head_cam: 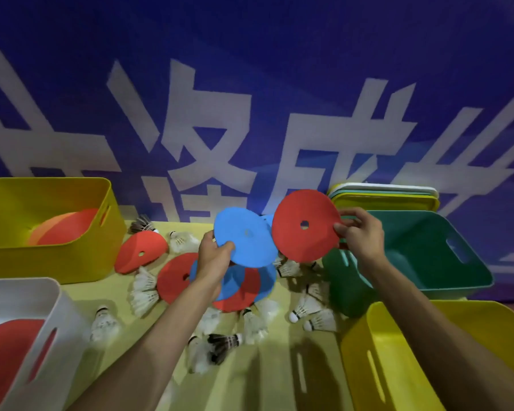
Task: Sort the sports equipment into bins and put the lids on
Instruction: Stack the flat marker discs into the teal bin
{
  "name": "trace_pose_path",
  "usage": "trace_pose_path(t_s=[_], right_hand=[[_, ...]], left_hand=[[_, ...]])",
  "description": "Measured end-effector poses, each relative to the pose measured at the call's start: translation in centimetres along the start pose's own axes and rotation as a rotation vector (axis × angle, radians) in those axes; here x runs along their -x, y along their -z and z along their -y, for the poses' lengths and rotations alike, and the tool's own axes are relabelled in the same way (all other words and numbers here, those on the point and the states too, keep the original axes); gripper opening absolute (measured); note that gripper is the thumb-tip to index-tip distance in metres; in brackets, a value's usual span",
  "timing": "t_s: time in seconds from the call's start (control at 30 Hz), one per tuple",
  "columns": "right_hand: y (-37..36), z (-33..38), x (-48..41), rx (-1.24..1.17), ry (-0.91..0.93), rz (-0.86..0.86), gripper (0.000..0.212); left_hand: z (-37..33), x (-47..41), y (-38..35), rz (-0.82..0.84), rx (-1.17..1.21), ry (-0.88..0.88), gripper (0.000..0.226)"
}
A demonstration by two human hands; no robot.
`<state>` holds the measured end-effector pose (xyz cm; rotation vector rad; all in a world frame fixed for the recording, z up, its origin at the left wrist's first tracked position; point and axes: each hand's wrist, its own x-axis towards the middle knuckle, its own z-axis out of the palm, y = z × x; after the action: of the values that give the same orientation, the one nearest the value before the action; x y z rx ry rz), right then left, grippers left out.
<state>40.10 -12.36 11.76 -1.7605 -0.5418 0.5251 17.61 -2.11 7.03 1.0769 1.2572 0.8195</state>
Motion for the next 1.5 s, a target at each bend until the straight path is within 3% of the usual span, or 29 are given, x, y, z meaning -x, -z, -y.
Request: trace_pose_path(t_s=[0.23,0.43,0.57,0.83,1.07,1.23,1.4,1.5], right_hand=[[11.0,-3.2,-4.5,-0.253,-0.095,-0.013,0.024],[17.2,-6.8,-8.1,-0.387,-0.176,-0.192,0.025],[18.6,-9.7,-10.4,-0.215,-0.238,-0.156,0.025],[15.0,-12.7,-14.2,0.186,-0.276,0.114,0.027],[11.1,-15.3,-16.1,0.317,-0.334,0.269,0.021],[11.3,-16.8,-16.7,0.408,-0.360,0.266,0.017],[12.9,-16.2,-16.6,0.840,-0.251,0.409,0.027],[13.2,-15.4,-16.3,0.760,-0.161,0.436,0.027]], left_hand=[[-0.3,3.7,-10.8,-0.041,0.040,-0.045,0.029],[-0.4,4.6,-17.0,-0.054,0.007,-0.070,0.037],[-0.4,4.4,-19.0,-0.049,-0.034,-0.078,0.039],[-0.1,3.7,-19.2,-0.057,-0.016,-0.023,0.047],[0.1,3.2,-17.4,-0.060,0.017,0.006,0.044],[0.3,3.7,-17.3,-0.060,0.016,0.002,0.041],[-0.2,4.6,-17.9,-0.032,0.005,-0.012,0.039],[-0.7,5.3,-19.0,0.017,0.008,-0.042,0.038]])
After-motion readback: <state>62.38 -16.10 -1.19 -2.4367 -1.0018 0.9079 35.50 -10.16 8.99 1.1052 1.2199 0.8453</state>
